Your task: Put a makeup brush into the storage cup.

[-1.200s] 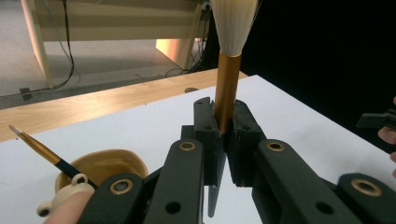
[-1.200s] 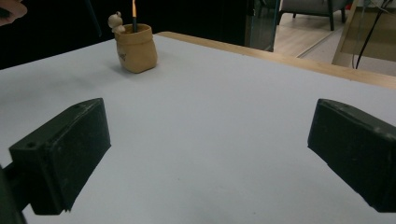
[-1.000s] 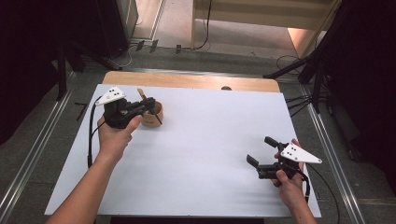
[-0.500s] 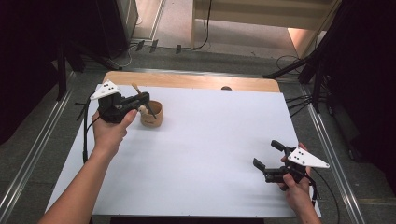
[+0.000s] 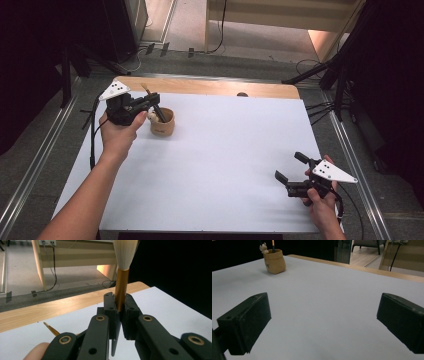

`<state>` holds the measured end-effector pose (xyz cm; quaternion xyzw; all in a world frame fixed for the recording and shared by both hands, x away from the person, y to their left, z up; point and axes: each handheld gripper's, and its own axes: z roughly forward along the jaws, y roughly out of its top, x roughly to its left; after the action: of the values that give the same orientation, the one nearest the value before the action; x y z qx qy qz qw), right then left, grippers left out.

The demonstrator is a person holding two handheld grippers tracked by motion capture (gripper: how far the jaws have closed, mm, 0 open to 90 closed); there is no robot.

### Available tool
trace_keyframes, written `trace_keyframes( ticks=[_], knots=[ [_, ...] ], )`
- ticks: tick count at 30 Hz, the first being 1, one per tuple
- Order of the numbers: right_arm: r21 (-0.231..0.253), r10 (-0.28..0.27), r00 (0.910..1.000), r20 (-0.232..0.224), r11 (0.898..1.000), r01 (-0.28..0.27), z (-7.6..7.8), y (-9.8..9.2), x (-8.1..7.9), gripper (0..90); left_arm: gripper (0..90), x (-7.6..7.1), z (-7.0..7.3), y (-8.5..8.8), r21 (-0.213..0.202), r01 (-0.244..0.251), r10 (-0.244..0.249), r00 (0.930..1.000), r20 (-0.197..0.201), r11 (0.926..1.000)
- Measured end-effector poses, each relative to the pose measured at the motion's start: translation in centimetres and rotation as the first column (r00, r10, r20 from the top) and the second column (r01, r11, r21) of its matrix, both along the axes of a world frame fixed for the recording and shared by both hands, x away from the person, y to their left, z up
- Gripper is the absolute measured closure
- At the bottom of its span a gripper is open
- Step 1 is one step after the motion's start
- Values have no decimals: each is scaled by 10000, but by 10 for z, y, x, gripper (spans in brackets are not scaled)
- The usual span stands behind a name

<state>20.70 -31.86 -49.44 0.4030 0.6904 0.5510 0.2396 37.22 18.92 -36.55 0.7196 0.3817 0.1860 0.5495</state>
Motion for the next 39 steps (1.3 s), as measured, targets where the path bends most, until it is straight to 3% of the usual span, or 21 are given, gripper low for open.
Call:
trace_keyframes(
  ticks=[10,23,39],
  knots=[
    [-110,336,9993,179,9994,-334,4,14,6,0,850,8,0,-5,-22,-178,178,9998,96,9998],
    [-110,406,9992,59,9991,-405,0,13,5,0,850,15,1,-5,-39,-512,513,9984,257,9987],
    [-95,762,9971,-47,9970,-763,-1,22,6,0,850,20,-12,-10,444,-932,920,9953,296,9947]
  ],
)
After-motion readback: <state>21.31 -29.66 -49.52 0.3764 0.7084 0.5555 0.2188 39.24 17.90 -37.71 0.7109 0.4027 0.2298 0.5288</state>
